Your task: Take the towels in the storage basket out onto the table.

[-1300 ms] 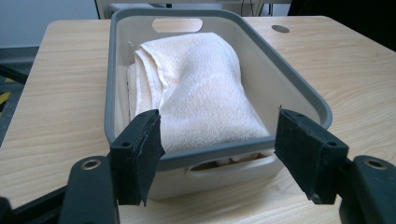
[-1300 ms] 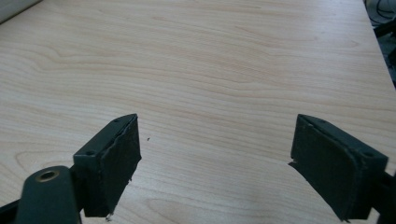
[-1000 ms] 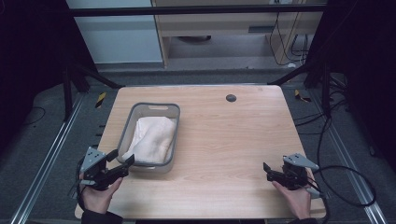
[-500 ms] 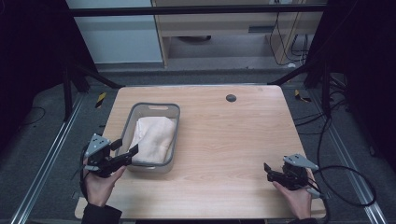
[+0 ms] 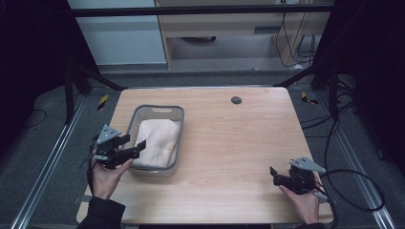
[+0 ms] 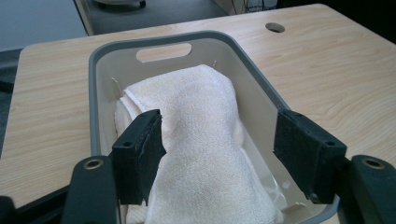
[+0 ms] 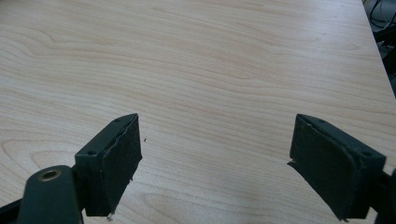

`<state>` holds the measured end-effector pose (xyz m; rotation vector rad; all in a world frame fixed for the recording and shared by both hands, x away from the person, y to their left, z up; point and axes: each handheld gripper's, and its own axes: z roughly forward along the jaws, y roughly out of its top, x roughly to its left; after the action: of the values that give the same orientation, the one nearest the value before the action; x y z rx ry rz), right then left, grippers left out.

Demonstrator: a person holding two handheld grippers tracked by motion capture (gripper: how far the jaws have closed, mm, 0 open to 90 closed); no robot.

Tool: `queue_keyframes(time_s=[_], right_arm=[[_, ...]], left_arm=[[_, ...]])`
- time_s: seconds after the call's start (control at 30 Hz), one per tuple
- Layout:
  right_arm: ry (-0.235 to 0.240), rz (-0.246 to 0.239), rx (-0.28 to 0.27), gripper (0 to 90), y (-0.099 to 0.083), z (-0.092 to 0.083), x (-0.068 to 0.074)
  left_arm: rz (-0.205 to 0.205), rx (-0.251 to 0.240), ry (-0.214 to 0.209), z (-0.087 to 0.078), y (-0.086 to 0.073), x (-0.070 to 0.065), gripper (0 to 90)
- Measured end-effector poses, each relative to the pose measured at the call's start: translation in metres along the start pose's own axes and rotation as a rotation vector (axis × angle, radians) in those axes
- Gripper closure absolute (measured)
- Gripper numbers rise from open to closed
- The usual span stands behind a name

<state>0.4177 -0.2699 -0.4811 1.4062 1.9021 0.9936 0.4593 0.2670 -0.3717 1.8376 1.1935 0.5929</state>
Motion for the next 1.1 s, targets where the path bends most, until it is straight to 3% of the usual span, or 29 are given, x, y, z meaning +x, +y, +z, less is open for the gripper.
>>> queue_keyframes(time_s=[0.47, 0.6, 1.1], right_arm=[[0.004, -0.002, 0.015, 16.1, 0.000, 0.002, -0.001], [0.006, -0.004, 0.016, 16.0, 0.000, 0.002, -0.002], [0.015, -0.006, 0.037, 15.1, 0.000, 0.004, -0.002]], left_arm=[[0.011, 0.119, -0.003, 0.026, 0.014, 0.003, 32.3], [0.023, 0.161, 0.009, 0.035, 0.015, 0.003, 32.3], [0.062, 0.289, -0.014, 0.064, 0.014, -0.003, 31.1]])
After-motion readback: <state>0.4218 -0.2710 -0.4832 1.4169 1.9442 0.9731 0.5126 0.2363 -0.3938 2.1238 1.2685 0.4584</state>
